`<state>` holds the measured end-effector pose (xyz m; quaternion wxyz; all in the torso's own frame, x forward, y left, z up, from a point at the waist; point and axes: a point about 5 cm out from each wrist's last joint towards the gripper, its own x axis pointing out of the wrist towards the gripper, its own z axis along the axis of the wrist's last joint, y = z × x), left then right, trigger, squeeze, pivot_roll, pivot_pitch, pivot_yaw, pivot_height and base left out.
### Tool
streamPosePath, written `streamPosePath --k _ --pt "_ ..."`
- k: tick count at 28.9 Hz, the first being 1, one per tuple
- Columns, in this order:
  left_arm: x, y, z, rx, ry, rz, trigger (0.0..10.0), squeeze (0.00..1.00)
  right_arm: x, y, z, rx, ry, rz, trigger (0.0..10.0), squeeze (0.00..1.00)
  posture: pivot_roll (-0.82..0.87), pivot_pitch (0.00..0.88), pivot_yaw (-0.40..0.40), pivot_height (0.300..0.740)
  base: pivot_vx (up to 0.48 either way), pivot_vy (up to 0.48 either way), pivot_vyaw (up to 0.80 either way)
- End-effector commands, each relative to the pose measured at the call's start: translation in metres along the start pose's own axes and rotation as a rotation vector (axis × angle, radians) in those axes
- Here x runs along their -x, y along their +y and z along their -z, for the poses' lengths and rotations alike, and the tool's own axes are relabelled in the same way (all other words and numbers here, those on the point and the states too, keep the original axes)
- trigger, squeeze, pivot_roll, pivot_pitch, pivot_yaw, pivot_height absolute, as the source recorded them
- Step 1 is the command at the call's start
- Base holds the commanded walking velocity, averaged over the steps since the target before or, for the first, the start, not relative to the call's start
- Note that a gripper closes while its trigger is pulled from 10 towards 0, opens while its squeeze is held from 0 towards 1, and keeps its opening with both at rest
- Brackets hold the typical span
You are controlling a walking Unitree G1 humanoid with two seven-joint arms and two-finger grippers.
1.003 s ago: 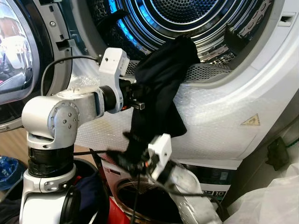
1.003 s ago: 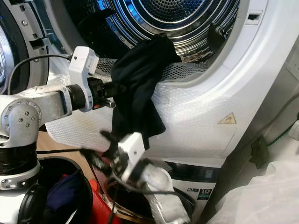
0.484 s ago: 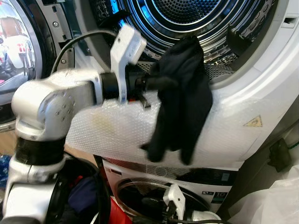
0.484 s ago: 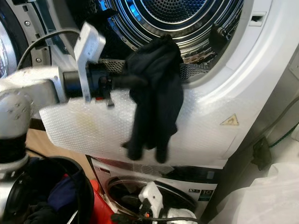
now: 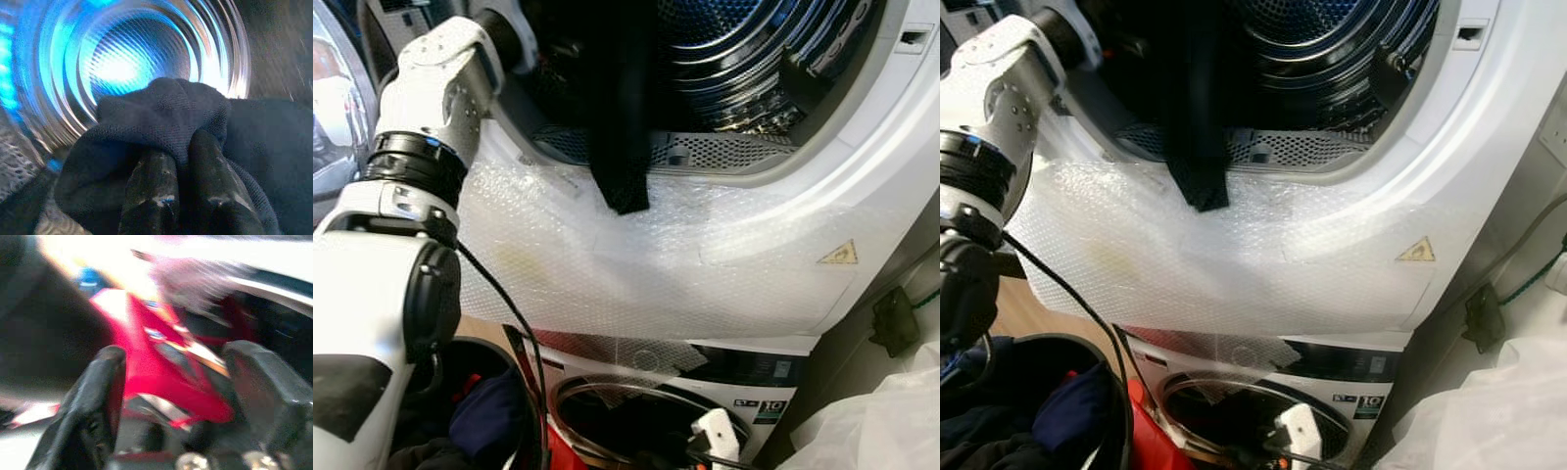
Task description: Clothes washing
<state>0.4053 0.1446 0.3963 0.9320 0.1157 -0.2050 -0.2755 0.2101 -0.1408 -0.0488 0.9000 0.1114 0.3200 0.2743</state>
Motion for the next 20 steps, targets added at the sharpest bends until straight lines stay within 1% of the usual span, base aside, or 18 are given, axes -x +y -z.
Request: streamPosePath --k 1,3,4,5,6,7,9,10,11,16,17,18,20 --pt "-0.001 -0.014 0.02 -0.053 0.075 0.11 0.0 0.0 0.006 -0.006 0.016 -0.028 0.029 0.108 10.0 0.0 -0.03 0.0 0.093 0.74 0.0 0.0 0.0" --pt "-0.004 -0.025 0.03 -0.052 0.102 0.183 0.0 0.0 0.013 -0.016 0.024 -0.055 0.041 0.221 10.0 0.0 -0.03 0.0 0.094 0.74 0.0 0.0 0.0" --pt "-0.006 -0.03 0.032 -0.039 0.104 0.21 0.0 0.0 0.019 -0.023 0.029 -0.073 0.051 0.299 10.0 0.0 -0.04 0.0 0.1 0.74 0.0 0.0 0.0" --pt "-0.006 -0.03 0.032 -0.039 0.104 0.21 0.0 0.0 0.019 -0.023 0.029 -0.073 0.051 0.299 10.0 0.0 -0.04 0.0 0.1 0.74 0.0 0.0 0.0" --pt "-0.01 -0.038 0.032 -0.025 0.091 0.235 0.0 0.0 0.029 -0.033 0.038 -0.104 0.074 0.425 10.0 0.0 -0.05 0.0 0.105 0.74 0.0 0.0 0.0" --pt "-0.012 -0.039 0.031 -0.029 0.084 0.233 0.0 0.0 0.032 -0.035 0.041 -0.111 0.081 0.458 10.0 0.0 -0.06 0.0 0.109 0.74 0.0 0.0 0.0" --pt "-0.015 -0.041 0.027 -0.028 0.07 0.216 0.0 0.0 0.037 -0.038 0.048 -0.122 0.099 0.499 10.0 0.0 -0.07 0.0 0.117 0.74 0.0 0.0 0.0" --pt "-0.019 -0.042 0.02 -0.043 0.058 0.199 0.0 0.0 0.043 -0.039 0.056 -0.12 0.125 0.542 10.0 0.0 -0.08 0.0 0.123 0.74 0.0 0.0 0.0" --pt "-0.019 -0.042 0.02 -0.043 0.058 0.199 0.0 0.0 0.043 -0.039 0.056 -0.12 0.125 0.542 10.0 0.0 -0.08 0.0 0.123 0.74 0.0 0.0 0.0" --pt "-0.025 -0.037 0.003 -0.064 0.039 0.131 0.0 0.0 0.063 -0.036 0.088 -0.212 0.189 0.649 10.0 0.0 -0.13 0.0 0.154 0.74 0.0 0.0 0.0" --pt "-0.026 -0.037 0.003 -0.069 0.043 0.128 0.0 0.0 0.068 -0.035 0.094 -0.227 0.198 0.671 10.0 0.0 -0.14 0.0 0.161 0.74 0.0 0.0 0.0" --pt "-0.026 -0.037 0.003 -0.069 0.043 0.128 0.0 0.0 0.068 -0.035 0.094 -0.227 0.198 0.671 10.0 0.0 -0.14 0.0 0.161 0.74 0.0 0.0 0.0" --pt "-0.03 -0.041 -0.002 -0.086 0.04 0.127 0.0 0.0 0.081 -0.033 0.11 -0.245 0.227 0.712 10.0 0.0 -0.18 0.0 0.173 0.74 0.0 0.0 0.0"
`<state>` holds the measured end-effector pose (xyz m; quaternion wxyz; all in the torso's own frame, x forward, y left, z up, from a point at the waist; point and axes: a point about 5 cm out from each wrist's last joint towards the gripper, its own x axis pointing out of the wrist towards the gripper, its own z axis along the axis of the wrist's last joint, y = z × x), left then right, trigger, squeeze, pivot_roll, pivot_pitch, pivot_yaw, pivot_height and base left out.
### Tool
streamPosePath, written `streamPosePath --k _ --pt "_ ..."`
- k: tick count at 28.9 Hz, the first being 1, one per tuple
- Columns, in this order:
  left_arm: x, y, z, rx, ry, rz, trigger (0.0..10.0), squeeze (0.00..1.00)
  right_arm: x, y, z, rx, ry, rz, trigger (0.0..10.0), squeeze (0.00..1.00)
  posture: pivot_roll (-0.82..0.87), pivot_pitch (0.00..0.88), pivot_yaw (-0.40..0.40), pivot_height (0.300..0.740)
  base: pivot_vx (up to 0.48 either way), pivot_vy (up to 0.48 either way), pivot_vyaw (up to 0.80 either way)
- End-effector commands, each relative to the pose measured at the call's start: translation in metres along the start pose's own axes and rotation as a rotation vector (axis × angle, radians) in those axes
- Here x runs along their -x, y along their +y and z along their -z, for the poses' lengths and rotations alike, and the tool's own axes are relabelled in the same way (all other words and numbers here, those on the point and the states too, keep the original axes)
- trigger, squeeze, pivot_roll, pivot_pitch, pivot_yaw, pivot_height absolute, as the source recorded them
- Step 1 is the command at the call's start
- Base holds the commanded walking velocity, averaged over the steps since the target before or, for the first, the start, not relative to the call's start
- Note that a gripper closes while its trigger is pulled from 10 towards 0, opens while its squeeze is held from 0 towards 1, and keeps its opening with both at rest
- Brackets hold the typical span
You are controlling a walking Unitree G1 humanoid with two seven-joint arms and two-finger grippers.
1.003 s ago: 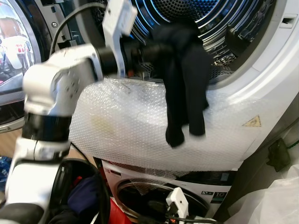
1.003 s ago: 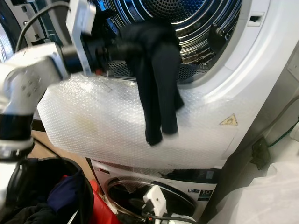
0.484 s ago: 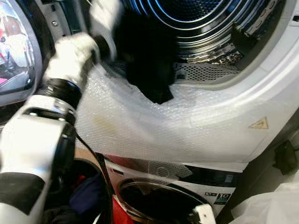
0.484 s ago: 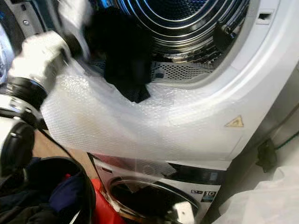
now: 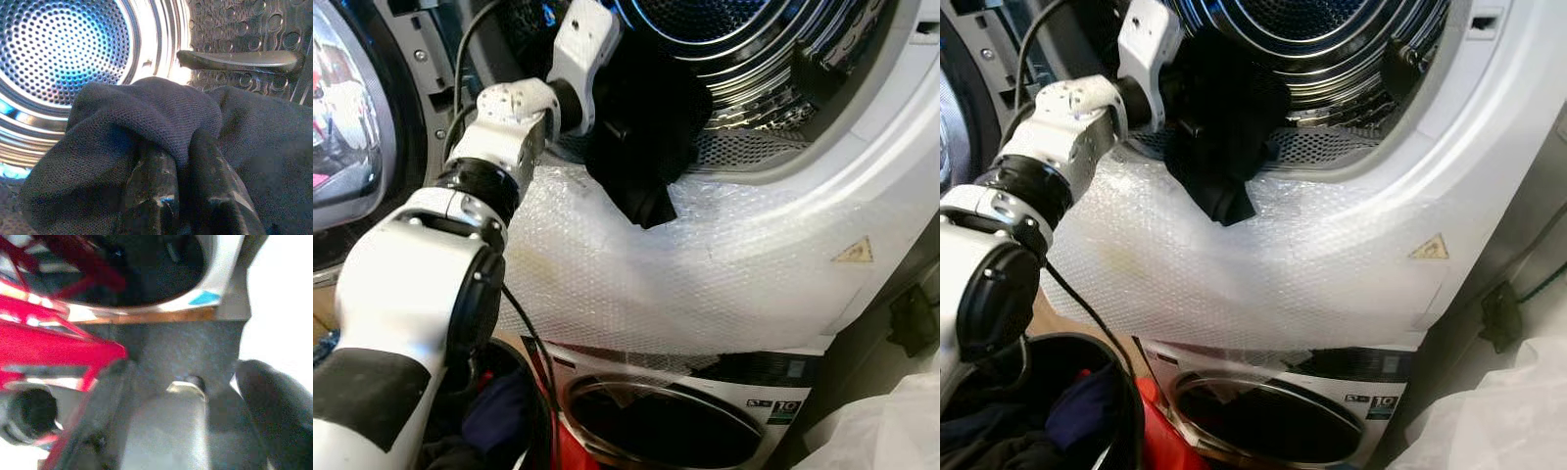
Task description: Clothes washing
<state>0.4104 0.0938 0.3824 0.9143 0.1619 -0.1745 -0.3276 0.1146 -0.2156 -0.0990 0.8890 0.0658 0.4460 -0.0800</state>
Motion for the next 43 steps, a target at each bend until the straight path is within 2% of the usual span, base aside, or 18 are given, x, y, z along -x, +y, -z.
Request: streamPosePath --k 1,6,7,16,17,18,19,21,22,25,26,27,29,31,32,37,38,43 --pt "-0.006 0.0 -0.021 -0.054 -0.034 -0.023 0.0 0.0 0.011 -0.007 0.027 -0.026 0.063 0.047 10.0 0.0 -0.21 0.0 0.183 0.74 0.0 0.0 0.0" --pt "-0.015 -0.001 -0.051 -0.08 -0.123 -0.132 0.0 0.0 0.023 -0.024 0.042 -0.045 0.064 0.115 10.0 0.0 -0.27 0.0 0.187 0.74 0.0 0.0 0.0" --pt "-0.015 0.004 -0.067 -0.048 -0.191 -0.222 0.0 0.0 0.029 -0.034 0.046 -0.054 0.05 0.156 10.0 0.0 -0.29 0.0 0.183 0.74 0.0 0.0 0.0" --pt "-0.016 0.003 -0.067 0.023 -0.213 -0.232 0.0 0.0 0.037 -0.043 0.053 -0.044 0.039 0.185 10.0 0.0 -0.28 0.0 0.171 0.74 0.0 0.0 0.0" --pt "-0.018 -0.003 -0.052 0.024 -0.15 -0.186 3.1 0.0 0.038 -0.042 0.055 -0.037 0.041 0.183 10.0 0.0 -0.27 0.01 0.165 0.74 0.0 0.0 0.0" --pt "-0.018 -0.003 -0.052 0.024 -0.15 -0.186 3.1 0.0 0.038 -0.042 0.055 -0.037 0.041 0.183 10.0 0.0 -0.27 0.01 0.165 0.74 0.0 0.0 0.0" --pt "-0.018 -0.007 -0.035 0.06 -0.093 -0.138 10.0 0.0 0.039 -0.04 0.057 -0.036 0.042 0.178 10.0 0.0 -0.25 0.024 0.156 0.74 0.0 0.0 0.0" --pt "-0.018 -0.007 -0.035 0.06 -0.093 -0.138 10.0 0.0 0.039 -0.04 0.057 -0.036 0.042 0.178 10.0 0.0 -0.25 0.024 0.156 0.74 0.0 0.0 0.0" --pt "-0.014 -0.012 -0.008 0.108 -0.008 -0.053 10.0 0.0 0.038 -0.033 0.058 -0.013 0.04 0.14 10.0 0.0 -0.24 0.029 0.137 0.74 0.0 0.0 0.0" --pt "-0.011 -0.012 0.0 0.121 0.015 -0.029 10.0 0.0 0.036 -0.03 0.052 -0.015 0.011 0.11 10.0 0.0 -0.22 0.033 0.13 0.74 0.0 0.0 0.0" --pt "-0.006 -0.008 0.01 0.155 0.049 -0.037 10.0 0.0 0.028 -0.024 0.034 -0.01 -0.062 0.027 10.0 0.0 -0.21 0.026 0.115 0.74 0.0 0.0 0.0" --pt "-0.006 -0.008 0.01 0.155 0.049 -0.037 10.0 0.0 0.028 -0.024 0.034 -0.01 -0.062 0.027 10.0 0.0 -0.21 0.026 0.115 0.74 0.0 0.0 0.0" --pt "-0.001 0.0 0.014 0.219 0.044 -0.105 10.0 0.0 0.019 -0.013 0.008 0.018 -0.157 -0.08 10.0 0.0 -0.2 0.021 0.11 0.74 0.0 0.0 0.0" --pt "-0.001 0.002 0.014 0.234 0.041 -0.118 10.0 0.0 0.017 -0.012 0.004 0.024 -0.172 -0.094 10.0 0.0 -0.2 0.021 0.11 0.74 0.0 0.0 0.0" --pt "0.001 0.007 0.012 0.283 0.02 -0.172 10.0 0.0 0.012 -0.005 -0.01 0.018 -0.212 -0.144 10.0 0.0 -0.19 0.026 0.105 0.74 0.0 0.0 0.0" --pt "0.004 0.017 0.004 0.363 -0.014 -0.258 10.0 0.02 0.004 0.007 -0.033 0.056 -0.27 -0.181 10.0 0.0 -0.21 0.015 0.093 0.74 0.0 0.0 0.0" --pt "0.004 0.018 0.005 0.35 0.001 -0.264 10.0 1.0 0.003 0.01 -0.039 0.055 -0.293 -0.199 10.0 0.0 -0.21 0.007 0.09 0.74 0.0 0.0 0.0" --pt "0.003 0.015 0.007 0.276 0.044 -0.22 10.0 1.0 0.002 0.009 -0.042 0.068 -0.294 -0.201 10.0 0.0 -0.21 0.0 0.086 0.74 0.0 0.0 0.0"
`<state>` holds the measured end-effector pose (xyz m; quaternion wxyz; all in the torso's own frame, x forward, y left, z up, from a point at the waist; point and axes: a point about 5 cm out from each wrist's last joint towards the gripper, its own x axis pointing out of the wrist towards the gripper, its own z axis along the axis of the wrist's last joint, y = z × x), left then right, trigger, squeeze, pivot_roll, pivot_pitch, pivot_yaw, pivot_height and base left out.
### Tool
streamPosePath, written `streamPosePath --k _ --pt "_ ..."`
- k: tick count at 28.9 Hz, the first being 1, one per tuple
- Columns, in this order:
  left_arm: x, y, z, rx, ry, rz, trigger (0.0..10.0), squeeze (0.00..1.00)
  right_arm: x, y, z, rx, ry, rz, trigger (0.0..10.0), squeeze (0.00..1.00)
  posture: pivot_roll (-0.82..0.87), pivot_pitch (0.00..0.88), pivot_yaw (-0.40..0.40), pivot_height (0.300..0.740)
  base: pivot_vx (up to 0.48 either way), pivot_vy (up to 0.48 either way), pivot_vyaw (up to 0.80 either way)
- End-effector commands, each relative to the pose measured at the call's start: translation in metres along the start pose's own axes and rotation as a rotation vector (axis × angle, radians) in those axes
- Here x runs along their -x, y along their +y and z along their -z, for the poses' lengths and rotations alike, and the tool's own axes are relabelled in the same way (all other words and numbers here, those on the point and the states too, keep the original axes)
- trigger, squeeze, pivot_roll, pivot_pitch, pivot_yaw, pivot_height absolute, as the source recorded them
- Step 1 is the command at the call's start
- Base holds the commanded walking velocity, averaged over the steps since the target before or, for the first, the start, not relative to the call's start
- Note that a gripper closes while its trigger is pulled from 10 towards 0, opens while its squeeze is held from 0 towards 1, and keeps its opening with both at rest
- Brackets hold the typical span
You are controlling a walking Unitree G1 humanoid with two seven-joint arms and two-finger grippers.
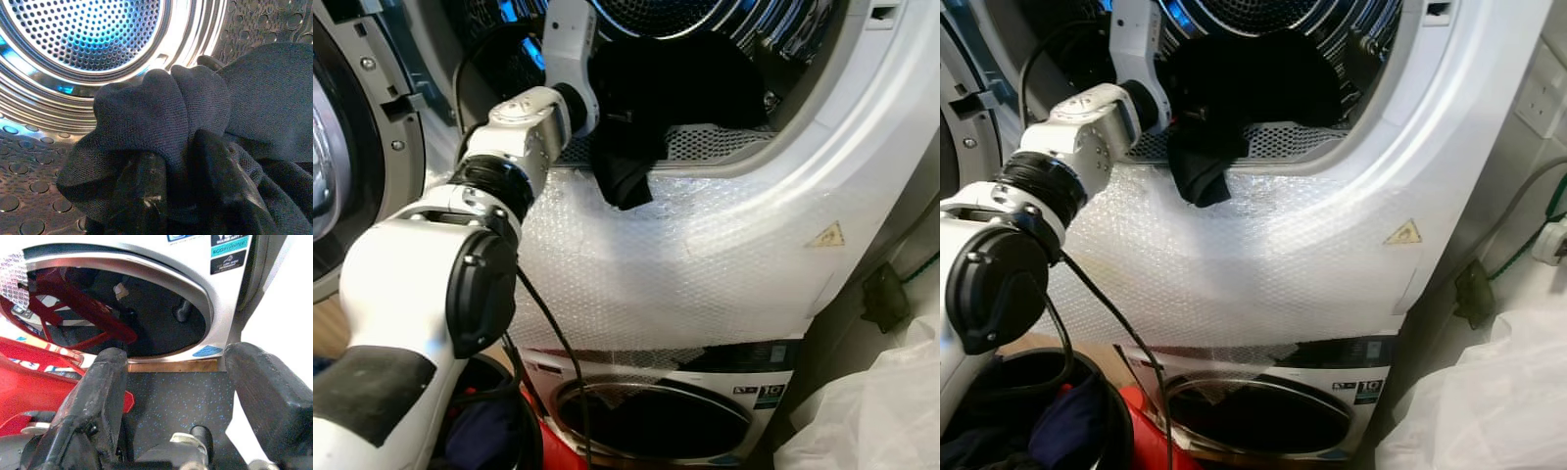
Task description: Clothes washing
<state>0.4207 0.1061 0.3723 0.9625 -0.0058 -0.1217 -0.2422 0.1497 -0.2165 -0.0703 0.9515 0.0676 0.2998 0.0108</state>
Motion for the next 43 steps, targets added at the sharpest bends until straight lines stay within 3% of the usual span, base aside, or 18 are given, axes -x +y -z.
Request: streamPosePath --k 1,3,7,9,11,15,20,24,26,28,30,36,38,40,41,43 --pt "0.0 0.001 -0.009 -0.072 0.018 0.012 10.0 1.0 0.0 0.002 0.002 0.005 0.013 -0.007 10.0 0.0 -0.21 0.0 0.085 0.74 0.0 0.0 0.0" --pt "0.001 0.002 -0.006 -0.16 0.078 0.044 10.0 1.0 0.0 0.002 0.002 0.006 0.015 -0.004 10.0 0.0 -0.21 0.0 0.087 0.74 0.0 0.0 0.0" --pt "0.002 0.001 -0.005 -0.22 0.11 0.082 10.0 1.0 -0.001 0.002 0.001 0.006 0.016 -0.003 10.0 0.0 -0.2 0.0 0.085 0.74 0.0 0.0 0.0" --pt "0.004 -0.002 -0.017 -0.29 0.095 0.218 10.0 1.0 -0.005 0.013 0.002 0.021 0.026 -0.044 10.0 0.0 -0.2 0.0 0.088 0.74 0.0 0.0 0.0" --pt "0.005 -0.003 -0.019 -0.285 0.089 0.23 10.0 1.0 -0.006 0.015 0.003 0.025 0.03 -0.052 10.0 0.0 -0.2 0.0 0.088 0.74 0.0 0.0 0.0" --pt "0.008 0.005 -0.039 -0.29 0.024 0.198 10.0 1.0 -0.014 0.042 0.001 0.065 0.027 -0.166 10.0 0.0 -0.19 0.0 0.087 0.74 0.0 0.0 0.0" --pt "0.012 0.011 -0.052 -0.334 0.04 0.186 10.0 1.0 -0.021 0.058 -0.004 0.087 0.021 -0.217 10.0 0.0 -0.18 0.0 0.089 0.74 0.0 0.0 0.0" --pt "0.016 0.012 -0.061 -0.315 0.036 0.264 10.0 1.0 -0.023 0.061 -0.007 0.079 0.014 -0.214 10.0 0.0 -0.17 0.0 0.095 0.74 0.0 0.0 0.0" --pt "0.019 0.01 -0.061 -0.308 0.05 0.353 10.0 1.0 -0.024 0.061 -0.006 0.08 0.021 -0.21 10.0 0.0 -0.16 0.0 0.096 0.74 0.0 0.0 0.0" --pt "0.023 0.01 -0.064 -0.354 0.051 0.437 10.0 1.0 -0.024 0.062 -0.006 0.081 0.025 -0.21 10.0 0.0 -0.15 0.0 0.097 0.74 0.0 0.0 0.0" --pt "0.03 0.011 -0.071 -0.374 0.0 0.517 10.0 1.0 -0.025 0.064 -0.006 0.082 0.031 -0.214 10.0 0.0 -0.14 0.0 0.1 0.74 0.0 0.0 0.0" --pt "0.043 0.018 -0.085 -0.418 -0.078 0.602 10.0 1.0 -0.03 0.065 -0.012 0.074 0.023 -0.21 10.0 0.0 -0.14 0.0 0.097 0.74 0.0 0.0 0.0" --pt "0.046 0.018 -0.087 -0.408 -0.091 0.64 10.0 1.0 -0.03 0.066 -0.013 0.078 0.023 -0.214 10.0 0.0 -0.13 0.0 0.093 0.74 0.0 0.0 0.0" --pt "0.053 0.016 -0.09 -0.362 -0.119 0.747 10.0 1.0 -0.031 0.067 -0.014 0.084 0.023 -0.221 10.0 0.0 -0.12 0.0 0.089 0.74 0.0 0.0 0.0" --pt "0.054 0.015 -0.089 -0.35 -0.124 0.775 10.0 0.03 -0.031 0.067 -0.014 0.085 0.023 -0.221 10.0 0.0 -0.12 0.0 0.09 0.74 0.0 0.0 0.0" --pt "0.055 0.012 -0.078 -0.348 -0.115 0.838 10.0 0.0 -0.032 0.066 -0.014 0.082 0.025 -0.216 10.0 0.0 -0.11 0.0 0.088 0.74 0.0 0.0 0.0"
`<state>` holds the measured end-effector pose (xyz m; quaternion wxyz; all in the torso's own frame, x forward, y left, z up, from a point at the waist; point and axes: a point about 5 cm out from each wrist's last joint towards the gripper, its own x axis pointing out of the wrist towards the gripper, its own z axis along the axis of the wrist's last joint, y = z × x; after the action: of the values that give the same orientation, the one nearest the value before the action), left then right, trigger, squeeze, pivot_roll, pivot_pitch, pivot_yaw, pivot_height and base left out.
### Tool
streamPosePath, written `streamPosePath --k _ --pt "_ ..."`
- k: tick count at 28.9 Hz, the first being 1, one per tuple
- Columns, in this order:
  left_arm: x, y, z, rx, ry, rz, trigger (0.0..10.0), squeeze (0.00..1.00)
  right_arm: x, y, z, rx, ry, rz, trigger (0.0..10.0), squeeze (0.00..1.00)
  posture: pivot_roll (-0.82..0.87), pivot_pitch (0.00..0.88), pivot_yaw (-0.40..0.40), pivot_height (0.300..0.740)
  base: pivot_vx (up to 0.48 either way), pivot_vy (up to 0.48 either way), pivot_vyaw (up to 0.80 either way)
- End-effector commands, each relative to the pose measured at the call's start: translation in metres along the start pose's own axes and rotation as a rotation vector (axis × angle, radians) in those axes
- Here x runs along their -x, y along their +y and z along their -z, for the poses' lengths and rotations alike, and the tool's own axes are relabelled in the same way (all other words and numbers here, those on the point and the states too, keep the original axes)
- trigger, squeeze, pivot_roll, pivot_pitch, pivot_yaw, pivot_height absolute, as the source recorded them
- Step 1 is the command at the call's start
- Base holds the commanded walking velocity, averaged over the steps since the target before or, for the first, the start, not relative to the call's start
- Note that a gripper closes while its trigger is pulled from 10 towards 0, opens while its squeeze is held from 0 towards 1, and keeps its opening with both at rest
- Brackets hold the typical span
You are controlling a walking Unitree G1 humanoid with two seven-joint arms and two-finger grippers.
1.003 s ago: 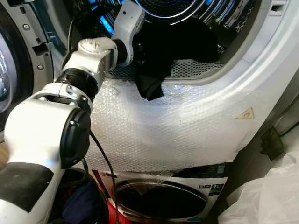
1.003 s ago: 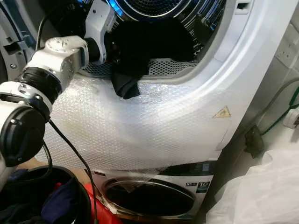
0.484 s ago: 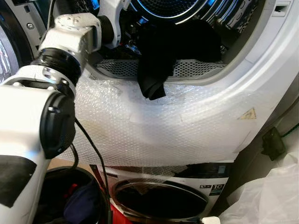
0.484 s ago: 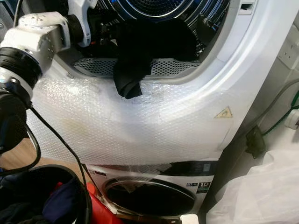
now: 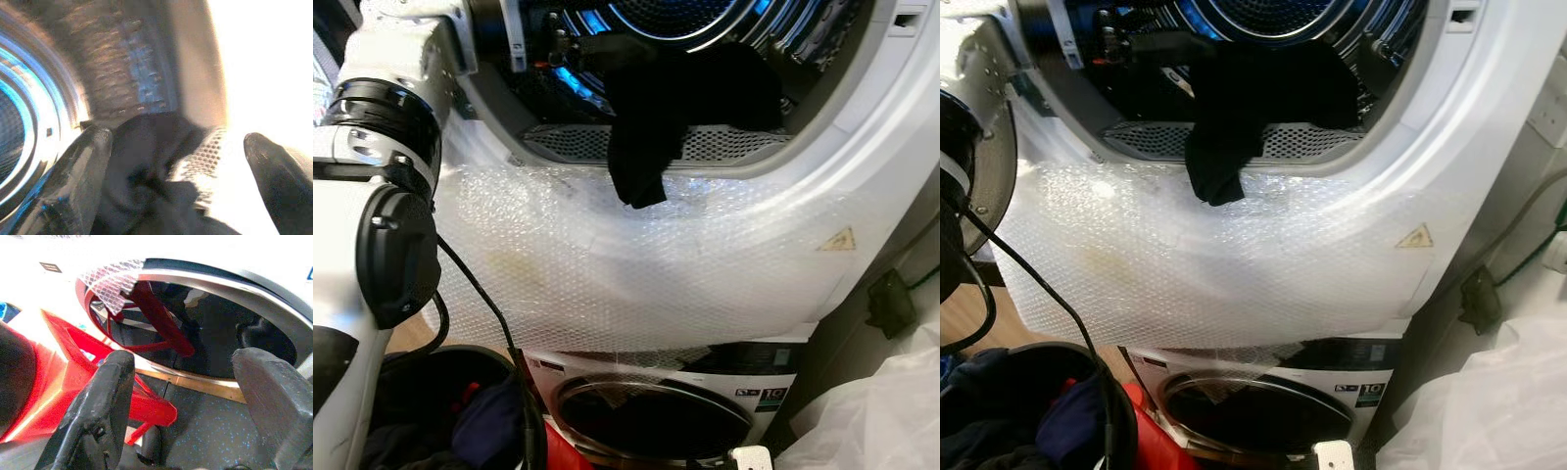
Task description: Clothes washing
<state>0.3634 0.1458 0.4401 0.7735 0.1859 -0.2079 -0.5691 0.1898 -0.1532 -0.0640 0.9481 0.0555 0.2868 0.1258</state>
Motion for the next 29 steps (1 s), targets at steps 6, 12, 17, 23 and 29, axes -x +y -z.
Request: streamPosePath --k 6,12,17,23,29 --pt "0.001 -0.022 0.041 0.14 0.006 0.134 10.0 0.0 0.001 0.003 0.007 -0.011 0.041 -0.008 10.0 0.0 -0.11 0.0 0.087 0.74 0.0 0.0 0.0" --pt "-0.021 -0.04 0.064 0.147 -0.057 0.014 10.0 0.0 0.001 0.0 0.006 -0.021 0.034 0.008 10.0 0.0 -0.11 0.0 0.083 0.74 0.0 0.0 0.0" --pt "-0.056 -0.072 0.064 0.12 -0.15 0.014 10.0 0.0 0.002 -0.004 0.004 -0.018 0.028 0.024 10.0 0.0 -0.11 0.0 0.082 0.74 0.0 0.0 0.0" --pt "-0.095 -0.117 0.056 0.059 -0.222 -0.156 10.0 0.0 0.002 -0.007 0.002 -0.026 0.007 0.045 10.0 0.0 -0.13 0.0 0.091 0.74 0.0 0.0 0.0" --pt "-0.105 -0.133 0.05 -0.052 -0.204 -0.408 10.0 0.0 0.002 -0.005 0.003 -0.037 0.011 0.044 10.0 0.0 -0.12 0.0 0.102 0.74 0.0 0.0 0.0"
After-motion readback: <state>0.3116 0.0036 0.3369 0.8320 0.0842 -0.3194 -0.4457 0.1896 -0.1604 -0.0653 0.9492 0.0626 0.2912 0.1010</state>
